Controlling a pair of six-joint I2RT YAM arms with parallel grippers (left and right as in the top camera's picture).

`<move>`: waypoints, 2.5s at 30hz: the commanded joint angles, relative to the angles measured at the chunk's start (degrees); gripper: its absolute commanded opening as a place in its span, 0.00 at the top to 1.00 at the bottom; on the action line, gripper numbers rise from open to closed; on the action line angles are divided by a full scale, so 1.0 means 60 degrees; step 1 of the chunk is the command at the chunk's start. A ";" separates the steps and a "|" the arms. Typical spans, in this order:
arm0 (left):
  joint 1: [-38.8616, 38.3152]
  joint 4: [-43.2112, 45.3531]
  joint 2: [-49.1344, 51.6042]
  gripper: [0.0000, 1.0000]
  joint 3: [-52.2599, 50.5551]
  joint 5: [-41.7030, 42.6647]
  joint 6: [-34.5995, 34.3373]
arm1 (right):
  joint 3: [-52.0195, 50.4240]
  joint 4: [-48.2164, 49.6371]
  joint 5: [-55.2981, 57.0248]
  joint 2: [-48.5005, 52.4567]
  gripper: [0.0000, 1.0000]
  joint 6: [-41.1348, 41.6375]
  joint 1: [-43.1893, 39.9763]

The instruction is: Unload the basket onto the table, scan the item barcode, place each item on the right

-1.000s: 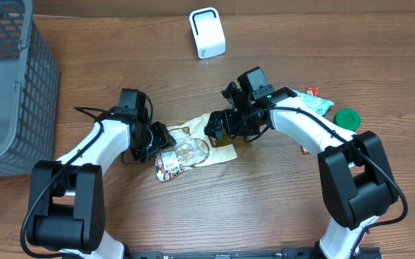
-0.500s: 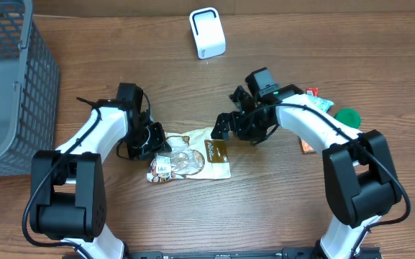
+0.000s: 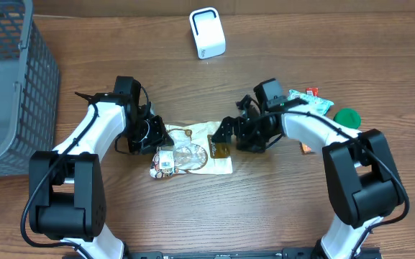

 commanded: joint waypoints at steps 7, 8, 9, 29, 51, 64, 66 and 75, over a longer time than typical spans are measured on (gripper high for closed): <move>0.0011 -0.0113 0.0124 0.70 0.0186 0.0291 0.0251 | -0.1075 0.2014 0.0718 0.0138 0.00 0.1810 0.1450; 0.0011 -0.0113 0.0124 0.70 0.0186 0.0295 0.0251 | -0.1075 0.2113 0.0718 0.0138 0.00 0.1810 0.1519; 0.0011 -0.0113 0.0124 0.70 0.0186 0.0295 0.0251 | -0.1075 0.2218 0.0667 0.0138 0.00 0.1810 0.1545; -0.0047 -0.0127 0.0127 0.70 0.0182 0.0262 0.0357 | -0.1078 0.3643 -0.0798 0.0138 0.52 0.2113 0.1730; 0.1402 -0.0725 0.0124 0.08 0.3330 -0.3774 0.1279 | -0.1075 0.4160 -0.1315 0.0135 0.73 0.0863 0.1657; 0.1450 -0.0688 0.0182 0.00 0.3311 -0.4881 0.1279 | 0.0036 0.4393 -0.1300 -0.0266 0.96 0.0047 0.1384; 0.1450 -0.0696 0.0182 0.01 0.3308 -0.4885 0.1279 | 0.0871 0.3439 -0.1122 -0.0441 0.96 -0.0761 0.1290; 0.1450 -0.0692 0.0182 0.00 0.3308 -0.4881 0.1279 | 0.5355 -0.1435 0.3880 -0.0510 0.96 -0.6808 0.1701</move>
